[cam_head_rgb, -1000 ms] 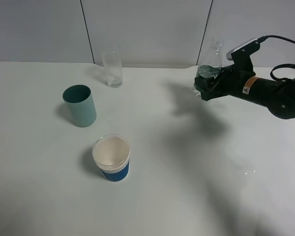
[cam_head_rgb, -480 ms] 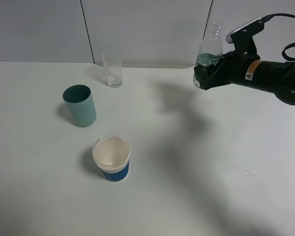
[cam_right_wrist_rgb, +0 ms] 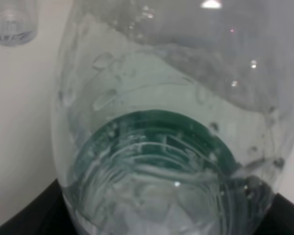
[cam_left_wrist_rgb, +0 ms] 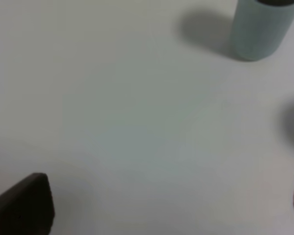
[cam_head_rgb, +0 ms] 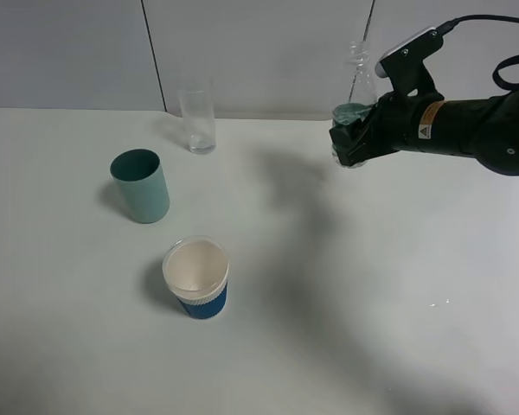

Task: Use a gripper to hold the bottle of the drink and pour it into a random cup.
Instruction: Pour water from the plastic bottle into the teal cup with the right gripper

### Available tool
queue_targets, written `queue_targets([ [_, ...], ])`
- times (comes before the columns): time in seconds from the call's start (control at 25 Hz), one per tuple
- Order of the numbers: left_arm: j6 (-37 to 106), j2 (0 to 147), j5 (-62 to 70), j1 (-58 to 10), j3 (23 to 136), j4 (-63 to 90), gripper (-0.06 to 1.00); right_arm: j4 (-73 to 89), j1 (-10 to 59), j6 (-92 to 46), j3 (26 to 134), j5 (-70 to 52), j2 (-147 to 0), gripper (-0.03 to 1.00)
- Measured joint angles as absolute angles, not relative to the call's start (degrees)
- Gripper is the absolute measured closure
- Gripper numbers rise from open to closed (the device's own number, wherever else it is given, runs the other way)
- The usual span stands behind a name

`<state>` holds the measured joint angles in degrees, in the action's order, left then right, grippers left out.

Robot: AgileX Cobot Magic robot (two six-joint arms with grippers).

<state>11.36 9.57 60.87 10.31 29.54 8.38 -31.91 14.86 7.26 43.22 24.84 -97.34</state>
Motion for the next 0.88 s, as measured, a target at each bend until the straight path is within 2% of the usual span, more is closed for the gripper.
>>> queue_targets([
  [0.16, 11.4, 9.6, 60.9, 10.3, 29.5, 8.4, -0.05, -31.6, 17.9, 7.6, 44.3, 22.4, -97.3, 0.39],
  [0.4, 11.4, 9.6, 60.9, 10.3, 29.5, 8.4, -0.05, -31.0, 23.2, 7.6, 52.5, 10.8, -97.3, 0.39],
  [0.88, 11.4, 9.6, 60.9, 10.3, 29.5, 8.4, -0.05, -31.5, 31.1, 7.6, 65.7, 2.2, -102.7, 0.39],
])
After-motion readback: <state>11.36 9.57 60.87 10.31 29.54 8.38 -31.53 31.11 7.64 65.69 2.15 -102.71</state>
